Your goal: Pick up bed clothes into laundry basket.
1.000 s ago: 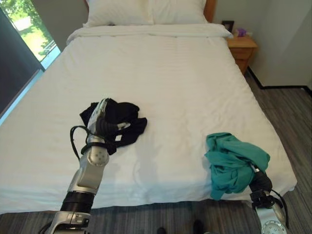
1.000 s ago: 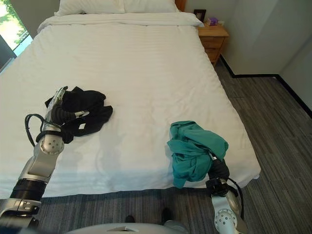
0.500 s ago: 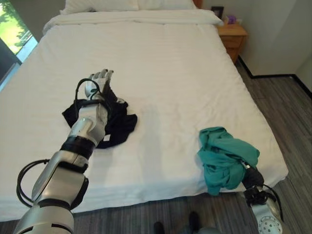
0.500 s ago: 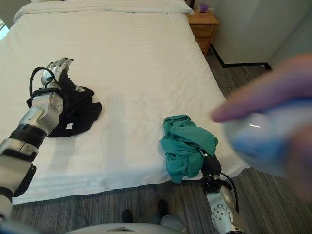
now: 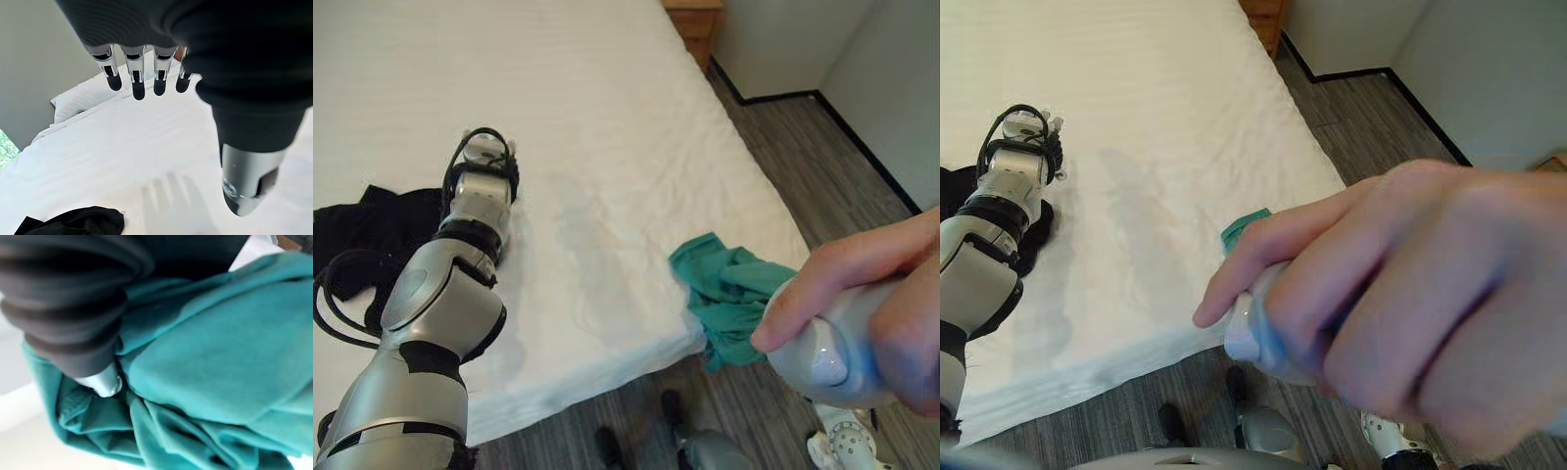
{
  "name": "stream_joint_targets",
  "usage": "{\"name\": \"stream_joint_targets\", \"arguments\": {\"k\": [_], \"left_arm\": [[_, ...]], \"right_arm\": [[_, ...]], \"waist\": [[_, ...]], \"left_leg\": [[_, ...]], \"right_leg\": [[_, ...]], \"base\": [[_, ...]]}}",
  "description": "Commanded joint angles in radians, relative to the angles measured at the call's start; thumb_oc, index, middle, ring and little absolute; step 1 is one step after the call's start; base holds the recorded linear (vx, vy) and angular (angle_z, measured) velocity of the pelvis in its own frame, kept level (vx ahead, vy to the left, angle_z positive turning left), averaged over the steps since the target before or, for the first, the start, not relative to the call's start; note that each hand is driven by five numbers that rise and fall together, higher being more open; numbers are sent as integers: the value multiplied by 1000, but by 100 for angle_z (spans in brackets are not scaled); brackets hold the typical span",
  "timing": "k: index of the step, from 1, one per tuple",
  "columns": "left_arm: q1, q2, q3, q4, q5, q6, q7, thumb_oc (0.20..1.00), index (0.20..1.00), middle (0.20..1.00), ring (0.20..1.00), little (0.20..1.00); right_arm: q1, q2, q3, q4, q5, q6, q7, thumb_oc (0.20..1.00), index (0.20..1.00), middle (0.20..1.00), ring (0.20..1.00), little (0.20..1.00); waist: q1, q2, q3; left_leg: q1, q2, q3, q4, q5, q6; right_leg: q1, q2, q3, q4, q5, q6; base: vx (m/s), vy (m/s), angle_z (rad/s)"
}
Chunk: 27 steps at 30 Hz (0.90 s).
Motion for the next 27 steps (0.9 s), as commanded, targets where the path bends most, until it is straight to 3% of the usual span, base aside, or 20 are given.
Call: {"name": "stream_joint_targets", "arguments": {"k": [1,9,20,23,27], "left_arm": [[-89,-15,-2,41,61,6,6,1000,1000,1000,1000,1000],[-49,-50,-4,3,84,1,-9,1000,1000,1000,1000,1000],[47,-99,85,-105,43,5,-8,1000,1000,1000,1000,1000],[61,-97,72,-117,74,0,-23,1000,1000,1000,1000,1000],[121,-99,119,-27,-12,-10,68,1000,1000,1000,1000,1000]], "right_arm": [[-17,-38,-55,-41,32,-70,27,200,200,200,200,200],[-34,-43,-17,-35,0,-54,37,200,200,200,200,200],[-28,-49,-25,-32,-53,-39,45,200,200,200,200,200],[-10,-49,-49,-26,-53,-32,45,200,200,200,200,200],[-25,-65,15,-37,-67,-38,57,200,200,200,200,200]], "waist": [[37,38,-10],[55,49,-19],[91,58,-39],[90,55,-44],[63,48,-59]], "left_leg": [[80,61,-97,6,0,-87],[102,56,-108,6,-10,-84],[122,50,-147,6,-11,-82],[123,49,-152,6,-12,-81],[139,51,-131,6,-11,-85]], "right_leg": [[55,-38,-15,13,-4,132],[81,-41,-25,13,-17,132],[128,-52,-70,13,-35,118],[133,-52,-77,13,-37,117],[139,-49,-58,13,-33,117]], "base": [[42,13,2],[11,-1,2],[-3,-4,10],[-17,-5,16],[-1,6,-2]]}}
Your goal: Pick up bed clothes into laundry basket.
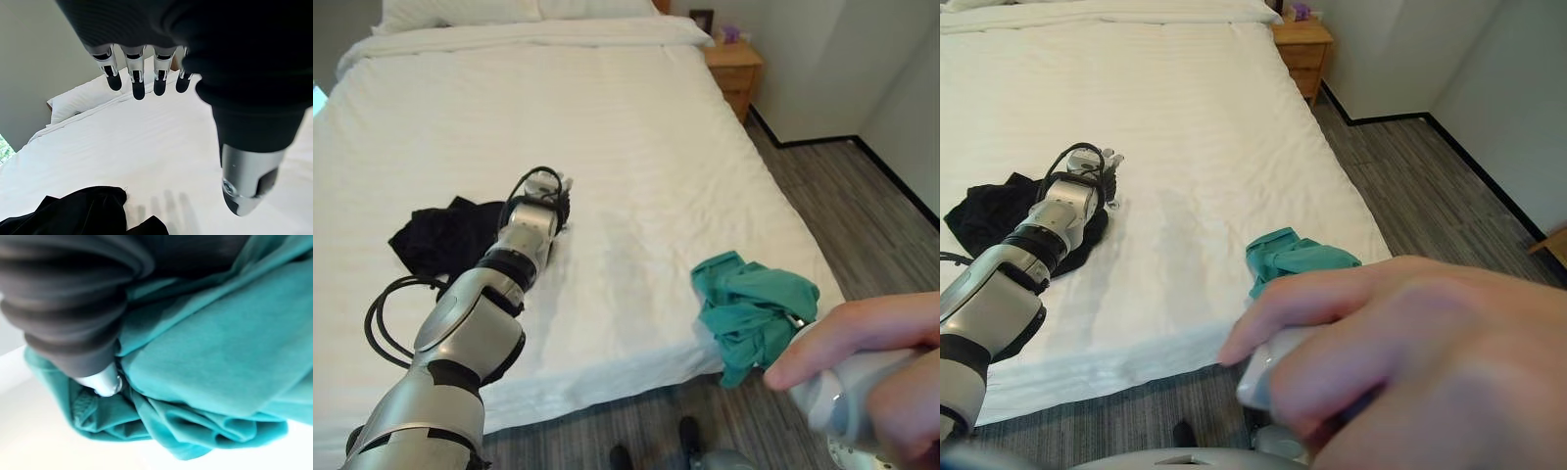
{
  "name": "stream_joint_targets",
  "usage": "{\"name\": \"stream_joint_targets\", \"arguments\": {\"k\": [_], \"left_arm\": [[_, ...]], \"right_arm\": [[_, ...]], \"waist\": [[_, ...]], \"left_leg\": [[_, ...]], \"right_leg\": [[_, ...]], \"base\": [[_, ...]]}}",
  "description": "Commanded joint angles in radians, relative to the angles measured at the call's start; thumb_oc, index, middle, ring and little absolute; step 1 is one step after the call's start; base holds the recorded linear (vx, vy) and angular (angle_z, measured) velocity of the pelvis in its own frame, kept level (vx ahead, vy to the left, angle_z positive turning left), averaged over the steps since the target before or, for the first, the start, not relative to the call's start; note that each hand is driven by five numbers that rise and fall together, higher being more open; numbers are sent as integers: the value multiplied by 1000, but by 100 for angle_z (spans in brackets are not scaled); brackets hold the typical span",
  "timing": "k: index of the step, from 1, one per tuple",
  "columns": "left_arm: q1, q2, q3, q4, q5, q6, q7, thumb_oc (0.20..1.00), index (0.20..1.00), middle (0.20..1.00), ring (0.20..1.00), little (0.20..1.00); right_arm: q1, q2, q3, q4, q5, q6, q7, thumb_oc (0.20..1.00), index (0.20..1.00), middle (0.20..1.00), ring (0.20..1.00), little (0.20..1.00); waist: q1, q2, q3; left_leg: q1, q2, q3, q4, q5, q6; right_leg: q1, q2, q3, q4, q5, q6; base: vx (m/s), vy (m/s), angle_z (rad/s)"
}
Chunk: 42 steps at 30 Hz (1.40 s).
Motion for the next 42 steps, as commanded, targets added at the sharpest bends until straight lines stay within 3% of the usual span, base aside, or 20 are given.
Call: {"name": "stream_joint_targets", "arguments": {"k": [1,9,14,23,25,26,34,42], "left_arm": [[-57,11,58,146,-84,5,89,1000,1000,1000,1000,1000],[66,100,120,193,-125,-14,84,1000,1000,1000,1000,1000],[57,73,151,71,-137,-15,89,1000,1000,1000,1000,1000],[137,86,176,111,-144,-34,112,1000,1000,1000,1000,1000],[104,48,167,106,-148,-16,115,1000,1000,1000,1000,1000],[617,559,750,-328,-499,-113,146,1000,1000,1000,1000,1000],[486,587,658,-208,-508,-106,131,1000,1000,1000,1000,1000],[408,678,621,-73,-521,-111,120,1000,1000,1000,1000,1000]], "right_arm": [[-38,-43,-17,-52,-12,-48,39,200,200,200,200,200],[-33,-44,7,-43,9,-44,35,200,200,200,200,200],[-38,-25,-10,-33,-9,-55,27,200,200,200,200,200],[-10,-51,-13,-57,-52,-57,26,200,200,200,200,200],[-15,-52,-12,-42,-58,-60,15,200,200,200,200,200],[41,-32,-124,-53,-121,-23,73,200,200,200,200,200],[39,-45,-109,-45,-118,-18,63,200,200,200,200,200],[44,-44,-93,-37,-100,-22,69,200,200,200,200,200]], "waist": [[-8,4,-12],[-17,20,-54],[21,20,-44],[20,13,-53],[17,14,-56],[155,-58,10],[140,-56,2],[148,-96,15]], "left_leg": [[82,53,-64,11,-27,-80],[99,52,-59,11,-27,-87],[83,47,-99,11,-19,-83],[86,46,-93,11,-19,-81],[87,45,-93,11,-21,-81],[31,30,-172,11,-13,-61],[32,27,-163,11,-15,-59],[12,36,-163,11,-8,-61]], "right_leg": [[53,-41,2,13,-21,129],[72,-50,-3,13,-20,128],[83,-59,-40,13,-26,126],[87,-61,-39,13,-23,125],[88,-61,-37,13,-23,125],[78,-80,-97,13,-14,131],[71,-85,-86,13,-10,137],[54,-79,-92,13,-3,143]], "base": [[20,26,-13],[21,15,-8],[-23,-5,21],[-13,4,7],[-3,3,-2],[0,0,0],[15,28,-9],[-7,-5,10]]}}
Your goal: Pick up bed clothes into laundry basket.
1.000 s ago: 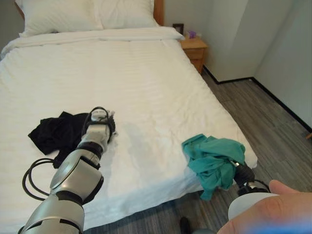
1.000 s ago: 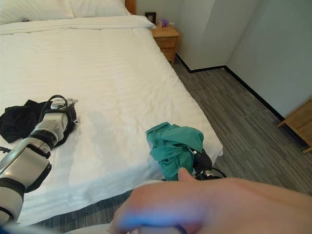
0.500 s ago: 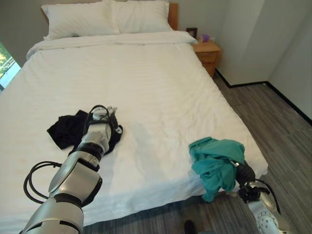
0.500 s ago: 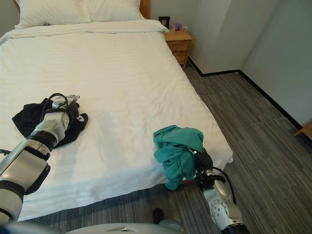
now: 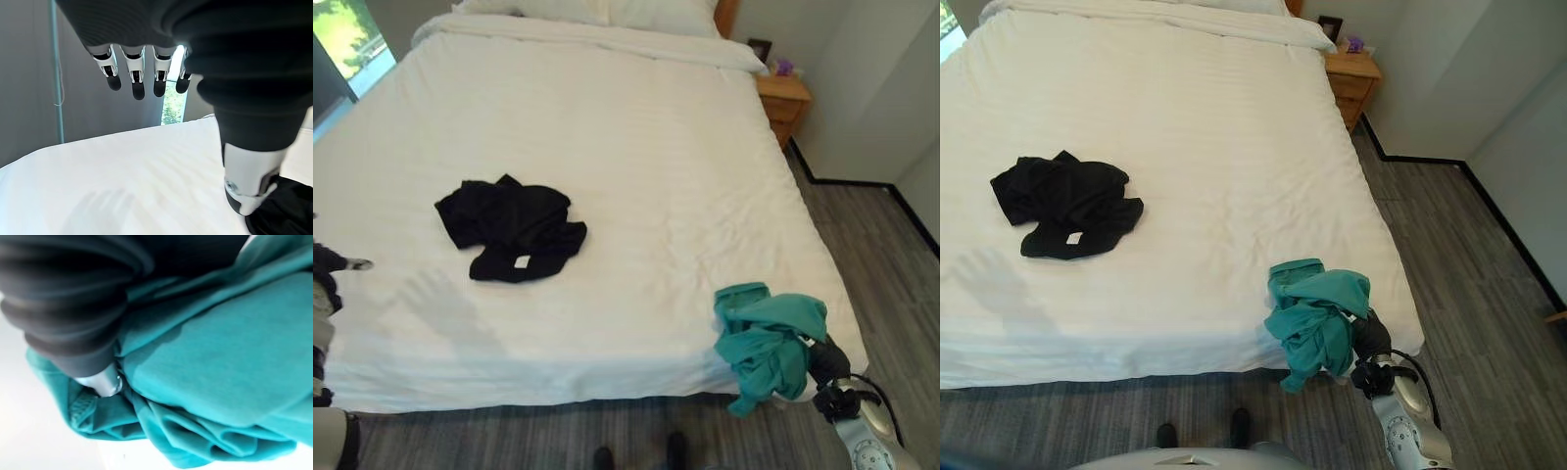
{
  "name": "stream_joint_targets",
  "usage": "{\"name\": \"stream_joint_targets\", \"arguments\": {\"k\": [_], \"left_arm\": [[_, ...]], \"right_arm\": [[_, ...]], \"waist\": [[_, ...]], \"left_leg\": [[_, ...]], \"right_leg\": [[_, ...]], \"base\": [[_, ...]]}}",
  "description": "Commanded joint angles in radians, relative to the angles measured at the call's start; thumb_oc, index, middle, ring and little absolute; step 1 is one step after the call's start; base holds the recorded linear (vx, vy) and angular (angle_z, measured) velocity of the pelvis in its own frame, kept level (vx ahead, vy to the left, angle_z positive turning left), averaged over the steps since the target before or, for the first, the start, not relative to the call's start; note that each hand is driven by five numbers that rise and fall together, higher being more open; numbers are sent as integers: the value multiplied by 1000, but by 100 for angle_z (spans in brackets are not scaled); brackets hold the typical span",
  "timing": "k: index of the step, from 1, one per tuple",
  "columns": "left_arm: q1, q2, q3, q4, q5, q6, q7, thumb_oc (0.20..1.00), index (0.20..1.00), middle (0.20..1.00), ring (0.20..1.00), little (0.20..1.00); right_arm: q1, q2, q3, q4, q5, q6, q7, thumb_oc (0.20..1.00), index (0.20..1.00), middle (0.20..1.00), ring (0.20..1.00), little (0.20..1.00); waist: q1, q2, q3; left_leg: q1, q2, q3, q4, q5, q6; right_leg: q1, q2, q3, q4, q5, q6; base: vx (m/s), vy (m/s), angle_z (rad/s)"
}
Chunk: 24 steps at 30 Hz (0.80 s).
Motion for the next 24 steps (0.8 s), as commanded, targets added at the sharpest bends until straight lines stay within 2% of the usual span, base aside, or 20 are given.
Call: {"name": "stream_joint_targets", "arguments": {"k": [1,6,11,13,19,24], "left_arm": [[-102,33,-17,28,-33,-25,16,1000,1000,1000,1000,1000],[-96,50,-21,-64,-46,-49,22,1000,1000,1000,1000,1000],[-125,15,-35,-150,-115,-75,48,1000,1000,1000,1000,1000],[-169,-23,-63,-162,-168,-87,49,1000,1000,1000,1000,1000],[-307,-75,-167,-113,-170,-79,61,1000,1000,1000,1000,1000],[-332,-94,-179,-97,-152,-71,64,1000,1000,1000,1000,1000]], "right_arm": [[-42,7,-28,-47,15,-51,23,200,200,200,200,200],[-49,8,-8,-54,18,-56,30,200,200,200,200,200],[-62,1,12,-56,6,-58,34,200,200,200,200,200],[-76,-7,18,-57,0,-59,28,200,200,200,200,200],[-88,-14,31,-61,0,-55,16,200,200,200,200,200],[-84,-27,24,-73,-8,-51,13,200,200,200,200,200]], "waist": [[-2,18,7],[9,-2,22],[8,3,37],[-3,19,47],[-30,58,75],[-53,101,123]], "left_leg": [[8,16,-104,6,-8,-39],[-12,18,-111,6,-5,-39],[-25,16,-117,6,-2,-37],[-31,12,-118,6,0,-35],[-42,5,-110,6,3,-32],[-74,-7,-93,6,11,-30]], "right_leg": [[43,-92,-45,18,26,137],[31,-90,-49,18,26,136],[19,-90,-46,18,30,135],[10,-93,-41,18,33,133],[-13,-100,-28,21,42,133],[-58,-105,-8,27,57,133]], "base": [[0,0,0],[0,0,0],[-5,4,1],[-26,53,-1],[-27,39,-3],[-63,51,-8]]}}
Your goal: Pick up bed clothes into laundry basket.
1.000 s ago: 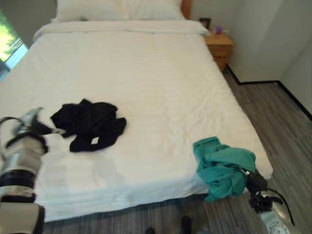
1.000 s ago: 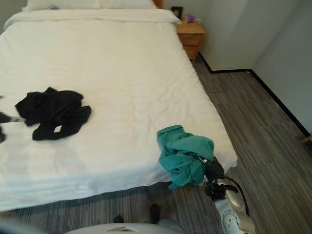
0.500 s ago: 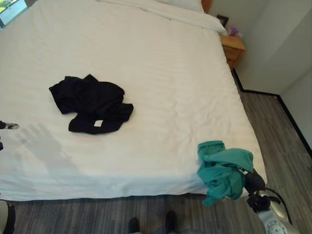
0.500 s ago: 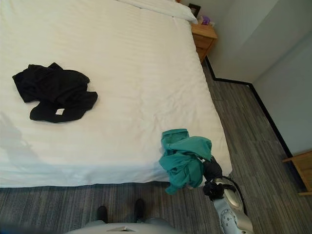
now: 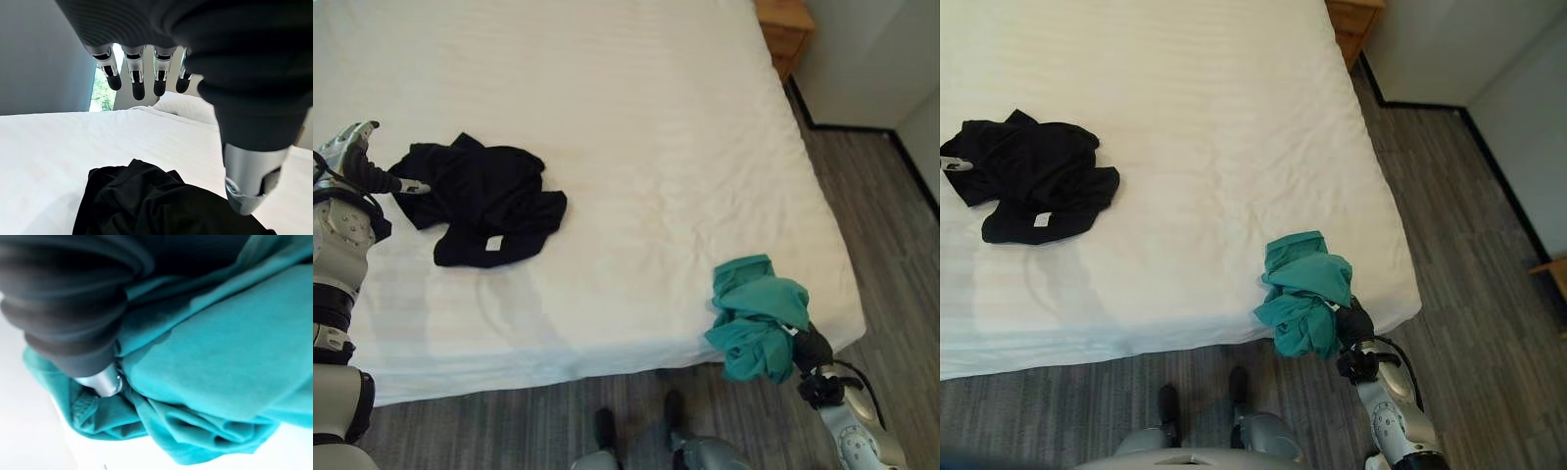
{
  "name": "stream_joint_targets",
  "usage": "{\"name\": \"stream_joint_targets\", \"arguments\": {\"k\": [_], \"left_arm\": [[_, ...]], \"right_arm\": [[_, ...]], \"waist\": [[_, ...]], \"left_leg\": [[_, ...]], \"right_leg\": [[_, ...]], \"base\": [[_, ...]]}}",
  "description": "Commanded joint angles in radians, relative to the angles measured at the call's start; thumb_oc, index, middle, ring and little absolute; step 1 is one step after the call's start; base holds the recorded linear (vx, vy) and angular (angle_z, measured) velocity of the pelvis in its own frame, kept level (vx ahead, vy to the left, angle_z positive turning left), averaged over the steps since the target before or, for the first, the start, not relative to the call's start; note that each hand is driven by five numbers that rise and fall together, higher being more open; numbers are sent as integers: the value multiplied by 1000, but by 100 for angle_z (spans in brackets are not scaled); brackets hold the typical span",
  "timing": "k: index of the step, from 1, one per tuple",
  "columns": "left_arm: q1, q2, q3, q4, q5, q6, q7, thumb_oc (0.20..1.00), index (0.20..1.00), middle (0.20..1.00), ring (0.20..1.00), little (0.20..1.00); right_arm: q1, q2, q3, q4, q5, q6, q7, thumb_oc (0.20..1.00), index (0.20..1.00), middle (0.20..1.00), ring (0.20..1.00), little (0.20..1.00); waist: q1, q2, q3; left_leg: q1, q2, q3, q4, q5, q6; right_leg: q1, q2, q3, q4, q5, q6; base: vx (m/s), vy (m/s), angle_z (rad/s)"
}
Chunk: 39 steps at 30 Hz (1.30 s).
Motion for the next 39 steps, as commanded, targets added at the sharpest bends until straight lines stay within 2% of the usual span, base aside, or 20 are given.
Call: {"name": "stream_joint_targets", "arguments": {"k": [1,4,7,12,16,22,23,24,27,31,33,34,35,36,37,38,39], "left_arm": [[-89,-28,23,59,-5,-8,56,1000,1000,1000,1000,1000],[-107,-30,13,70,-10,-8,60,1000,1000,1000,1000,1000],[-145,-37,-8,118,-7,9,76,1000,1000,1000,1000,1000],[-195,-51,-50,193,15,30,68,1000,1000,1000,1000,1000],[-163,-69,-28,245,-11,37,69,1000,1000,1000,1000,1000],[-100,-115,19,284,-31,40,52,1000,1000,1000,1000,1000],[-82,-128,28,291,-35,38,41,564,564,564,564,564],[-59,-141,45,299,-42,35,33,200,200,200,200,200],[-9,-169,109,296,-116,24,37,200,200,200,200,200],[161,-253,281,112,-351,-33,88,200,200,200,200,200],[312,-335,390,-46,-513,-85,85,200,200,200,200,200],[502,-444,472,-294,-643,-166,84,200,200,200,200,200],[510,-447,477,-301,-642,-163,85,200,200,200,200,200],[581,-488,491,-345,-675,-170,73,200,200,200,200,200],[644,-536,504,-420,-703,-195,66,200,200,200,200,200],[765,-624,535,-535,-741,-218,42,200,200,200,200,200],[768,-625,537,-538,-740,-217,43,200,200,200,200,200]], "right_arm": [[-9,-29,-45,-54,-9,-47,11,200,200,200,200,200],[-14,-30,-44,-51,-5,-49,7,200,200,200,200,200],[-38,-43,-31,-54,-2,-57,-10,200,200,200,200,200],[-57,-58,-34,-72,3,-69,-25,200,200,200,200,200],[-78,-63,-48,-105,16,-106,-51,200,200,200,200,200],[-74,-60,-46,-106,10,-117,-61,200,200,200,200,200],[-72,-59,-46,-109,10,-118,-61,200,200,200,200,200],[-68,-57,-44,-108,10,-117,-58,200,200,200,200,200],[-59,-52,-35,-105,9,-113,-53,200,200,200,200,200],[-69,-52,-49,-98,-1,-117,-64,200,200,200,200,200],[-79,-45,-78,-98,-27,-123,-83,200,200,200,200,200],[-89,-32,-121,-109,-57,-130,-106,200,200,200,200,200],[-88,-34,-118,-110,-57,-130,-106,200,200,200,200,200],[-91,-28,-136,-111,-77,-132,-112,200,200,200,200,200],[-94,-23,-153,-117,-91,-130,-119,200,200,200,200,200],[-102,-21,-187,-121,-155,-123,-130,200,200,200,200,200],[-102,-22,-186,-121,-155,-123,-130,200,200,200,200,200]], "waist": [[-1,40,12],[-6,48,24],[-21,76,79],[-27,78,128],[-34,74,187],[-37,72,220],[-37,71,223],[-37,71,221],[-33,70,215],[-20,86,187],[-9,99,159],[10,108,128],[7,109,127],[9,113,108],[14,116,90],[31,121,40],[29,121,39]], "left_leg": [[-11,18,-107,6,12,-40],[-23,15,-108,6,15,-40],[-73,10,-104,6,32,-38],[-126,12,-100,6,50,-39],[-213,15,-105,6,78,-43],[-260,23,-114,6,87,-47],[-263,23,-114,6,88,-48],[-263,23,-113,6,86,-48],[-249,22,-109,6,79,-49],[-213,15,-117,6,71,-49],[-181,8,-123,6,64,-48],[-141,1,-130,6,52,-44],[-143,1,-130,6,56,-44],[-122,-1,-135,6,51,-42],[-100,-3,-138,6,47,-40],[-48,-6,-147,6,34,-35],[-51,-6,-147,6,38,-35]], "right_leg": [[12,-87,-23,23,29,134],[-1,-87,-19,25,33,133],[-55,-88,-9,28,49,131],[-106,-86,-2,27,69,129],[-183,-81,5,23,95,126],[-230,-79,3,21,102,125],[-231,-80,4,21,102,125],[-231,-80,5,20,100,125],[-219,-79,10,20,95,125],[-184,-84,11,20,83,120],[-151,-90,5,23,72,116],[-107,-94,-3,25,53,111],[-109,-95,-3,24,56,111],[-89,-97,-7,26,48,109],[-67,-98,-10,27,39,107],[-11,-102,-21,33,14,105],[-13,-102,-21,33,18,104]], "base": [[-63,35,-25],[-51,17,-13],[-94,18,-8],[-90,-3,-11],[-137,-19,2],[-58,-3,-1],[-34,25,-1],[0,0,0],[-2,6,-1],[20,15,-2],[132,21,-3],[128,9,1],[148,9,3],[84,2,11],[235,-11,29],[164,-19,34],[234,-64,47]]}}
